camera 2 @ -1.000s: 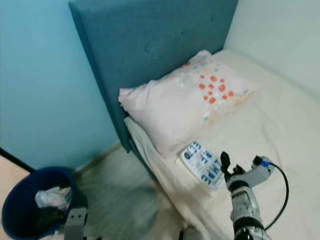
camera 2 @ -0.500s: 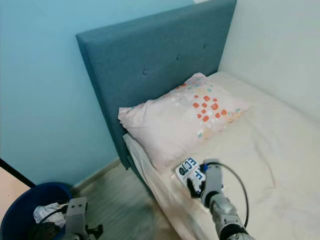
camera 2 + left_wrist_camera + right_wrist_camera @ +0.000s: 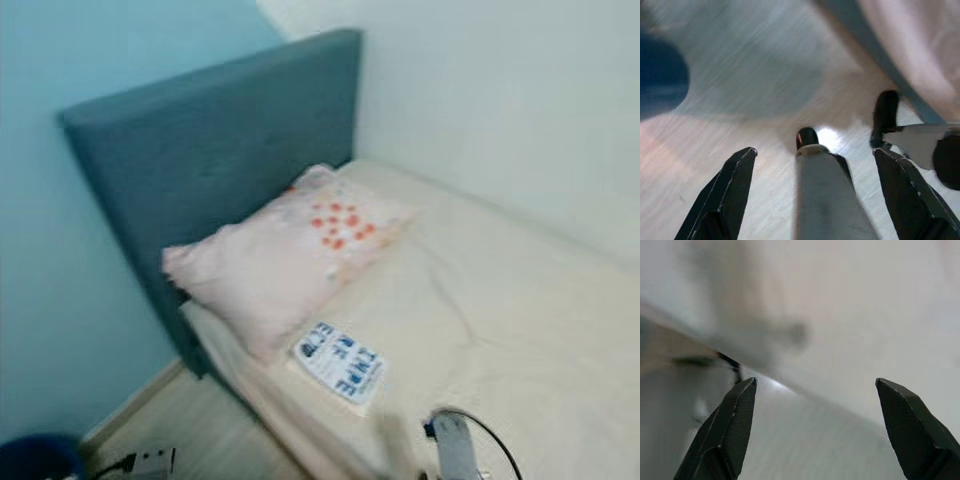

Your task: Clean up the room

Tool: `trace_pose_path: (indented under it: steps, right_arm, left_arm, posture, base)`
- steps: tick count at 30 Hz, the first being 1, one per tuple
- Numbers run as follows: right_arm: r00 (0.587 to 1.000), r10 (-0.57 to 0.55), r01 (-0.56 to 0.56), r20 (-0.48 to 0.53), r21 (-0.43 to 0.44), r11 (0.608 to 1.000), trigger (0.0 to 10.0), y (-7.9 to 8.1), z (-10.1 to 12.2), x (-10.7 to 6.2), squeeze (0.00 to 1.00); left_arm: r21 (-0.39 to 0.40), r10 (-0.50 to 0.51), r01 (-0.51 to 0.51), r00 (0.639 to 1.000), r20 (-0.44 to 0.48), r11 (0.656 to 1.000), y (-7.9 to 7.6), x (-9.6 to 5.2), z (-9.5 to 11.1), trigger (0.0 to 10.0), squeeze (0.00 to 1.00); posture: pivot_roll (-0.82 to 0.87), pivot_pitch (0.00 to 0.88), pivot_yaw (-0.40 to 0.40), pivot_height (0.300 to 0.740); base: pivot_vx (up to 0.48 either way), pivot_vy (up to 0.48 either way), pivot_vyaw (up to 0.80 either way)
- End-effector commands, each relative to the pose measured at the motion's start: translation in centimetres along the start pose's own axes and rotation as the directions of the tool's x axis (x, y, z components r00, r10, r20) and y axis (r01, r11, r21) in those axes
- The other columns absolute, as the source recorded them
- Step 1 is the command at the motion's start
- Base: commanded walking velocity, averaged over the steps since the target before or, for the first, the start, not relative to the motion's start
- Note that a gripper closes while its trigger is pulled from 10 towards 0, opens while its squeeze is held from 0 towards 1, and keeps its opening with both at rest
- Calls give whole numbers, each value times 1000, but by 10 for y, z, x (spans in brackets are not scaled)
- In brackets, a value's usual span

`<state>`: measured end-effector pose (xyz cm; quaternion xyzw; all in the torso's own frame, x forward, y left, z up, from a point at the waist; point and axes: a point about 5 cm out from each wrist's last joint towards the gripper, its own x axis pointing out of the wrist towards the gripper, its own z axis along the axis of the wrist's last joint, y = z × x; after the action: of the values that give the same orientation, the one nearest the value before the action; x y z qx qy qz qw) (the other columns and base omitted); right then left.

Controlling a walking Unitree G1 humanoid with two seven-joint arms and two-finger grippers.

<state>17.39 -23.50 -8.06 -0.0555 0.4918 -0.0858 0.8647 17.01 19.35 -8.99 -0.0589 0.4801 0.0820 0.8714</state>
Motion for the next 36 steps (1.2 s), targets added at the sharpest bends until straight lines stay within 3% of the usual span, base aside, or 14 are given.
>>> trace_pose_path:
  steps: [1,14,21,33,36]
  right_arm:
    - [999,3,-3,-36,13,1000,10000,5,-9,-1,0]
    - [997,-13,14,-74,16,1000,10000,4,-21,-2,0]
    - [997,-18,20,-77,14,1000,10000,2,-23,-3,0]
    - [996,-16,16,-82,5,1000,10000,2,-26,-3,0]
    - [998,-6,7,-70,12,1000,10000,5,-24,-3,0]
  left_arm:
    - [12,18,-18,999,-37,1000,9,-2,-10,10000,0]
    - [-2,4,-4,999,-37,1000,2,0,-3,10000,0]
    - [0,-27,27,999,-36,1000,-3,0,-2,10000,0]
    - [75,-27,30,999,-35,997,1,-1,-6,10000,0]
    - [135,-19,24,999,-37,991,4,-1,-7,10000,0]
  posture:
    - [-46,63,-42,740]
    - [-63,62,-30,740]
    - [-63,58,-33,740]
    - [-54,60,-30,740]
    - [-52,64,-26,740]
  base:
    - [0,0,-800]
    - [0,0,-800]
    - [-368,0,-800]
    - [0,0,-800]
    - [0,0,-800]
